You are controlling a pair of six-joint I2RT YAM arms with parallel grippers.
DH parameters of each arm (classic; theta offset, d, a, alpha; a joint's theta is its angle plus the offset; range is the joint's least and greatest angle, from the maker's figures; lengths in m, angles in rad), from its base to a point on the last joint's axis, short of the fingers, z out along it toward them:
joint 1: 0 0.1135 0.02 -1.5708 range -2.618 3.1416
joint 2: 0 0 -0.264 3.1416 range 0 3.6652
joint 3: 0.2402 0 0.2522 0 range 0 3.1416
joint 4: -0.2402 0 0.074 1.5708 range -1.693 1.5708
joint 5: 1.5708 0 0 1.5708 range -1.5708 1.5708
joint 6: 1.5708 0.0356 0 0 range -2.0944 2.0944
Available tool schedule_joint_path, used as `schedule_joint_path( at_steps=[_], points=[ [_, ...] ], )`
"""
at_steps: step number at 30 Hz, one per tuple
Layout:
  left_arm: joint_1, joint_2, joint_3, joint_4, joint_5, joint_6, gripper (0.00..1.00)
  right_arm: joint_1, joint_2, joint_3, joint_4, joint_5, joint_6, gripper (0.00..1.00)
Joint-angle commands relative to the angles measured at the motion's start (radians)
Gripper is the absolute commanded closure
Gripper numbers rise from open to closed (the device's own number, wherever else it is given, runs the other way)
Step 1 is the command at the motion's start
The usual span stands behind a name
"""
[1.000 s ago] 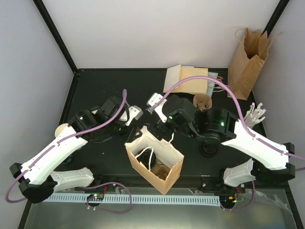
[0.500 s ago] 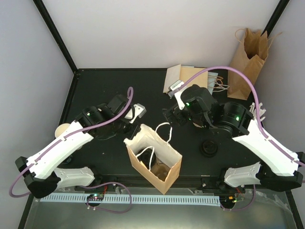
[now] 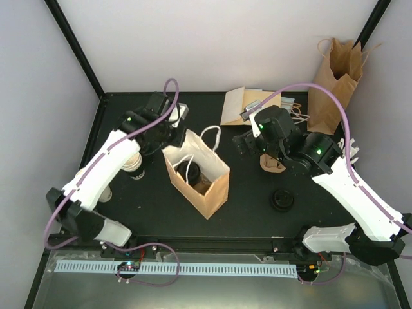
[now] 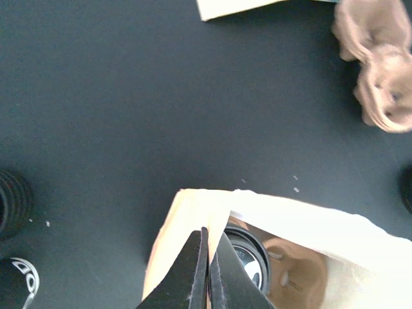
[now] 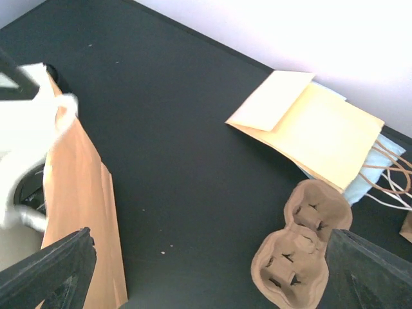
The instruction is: Pack the takeout coffee
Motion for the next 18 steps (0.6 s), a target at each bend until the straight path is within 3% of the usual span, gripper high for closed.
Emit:
schedule_joint_path(
  at_steps=[1, 9, 15, 18],
  points=[
    [0.115, 0.123, 0.121, 0.069, 0.083, 0.057, 0.98, -0.053, -0.011, -0.017, 0.046, -0.009, 0.013, 0.0],
    [0.299, 0.401, 0.39, 0.053, 0.207, 0.049, 0.98, -0.093, 0.022, -0.004, 0.048, -0.04, 0.013, 0.0],
    [0.358, 0.477, 0.459, 0.057, 0.255, 0.048, 0.98, -0.094, 0.034, -0.005, 0.042, -0.037, 0.03, 0.0],
    [0.363, 0.468, 0.457, 0.045, 0.274, 0.04, 0.77, -0.094, 0.051, -0.001, 0.032, -0.041, 0.042, 0.0]
  ],
)
